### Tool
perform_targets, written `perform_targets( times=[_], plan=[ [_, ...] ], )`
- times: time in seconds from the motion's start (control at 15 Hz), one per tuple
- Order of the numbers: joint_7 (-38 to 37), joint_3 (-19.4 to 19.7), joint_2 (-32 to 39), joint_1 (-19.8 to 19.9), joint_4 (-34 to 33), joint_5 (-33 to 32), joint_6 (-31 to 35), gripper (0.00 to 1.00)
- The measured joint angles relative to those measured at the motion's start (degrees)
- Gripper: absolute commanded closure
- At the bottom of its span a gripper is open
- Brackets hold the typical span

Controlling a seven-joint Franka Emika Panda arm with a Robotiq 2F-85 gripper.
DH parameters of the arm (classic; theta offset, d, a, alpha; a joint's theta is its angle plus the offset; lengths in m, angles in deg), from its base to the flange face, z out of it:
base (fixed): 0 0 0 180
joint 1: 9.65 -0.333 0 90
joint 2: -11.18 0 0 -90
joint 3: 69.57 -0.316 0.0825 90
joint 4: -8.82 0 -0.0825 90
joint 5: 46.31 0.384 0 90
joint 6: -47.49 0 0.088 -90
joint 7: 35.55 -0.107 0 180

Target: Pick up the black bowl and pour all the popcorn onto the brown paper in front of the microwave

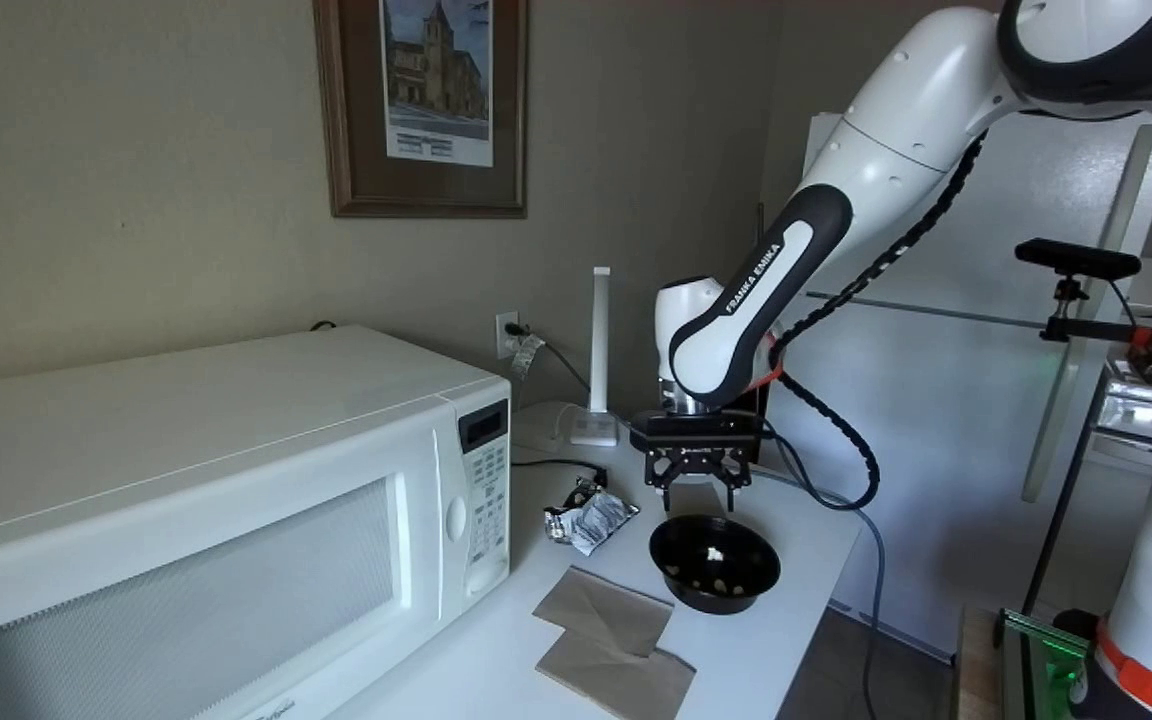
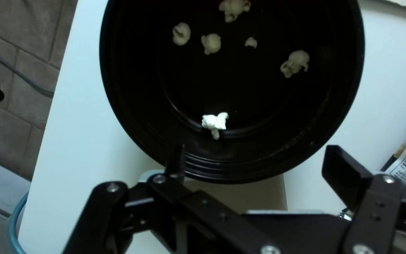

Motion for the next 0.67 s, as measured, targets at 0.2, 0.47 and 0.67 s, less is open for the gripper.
perform_targets(
  times=[0.2, 0.47, 0.67],
  plan=[
    [0.03, 0.54, 0.03, -0.50, -0.13, 0.05, 0.00, 0.00],
    [0.22, 0.78, 1.09, -1.07, -0.22, 1.96, 0.00, 0.00],
    [0.25, 0.80, 2.74, -1.52, -0.45, 3.08, 1.34, 0.00]
  ],
)
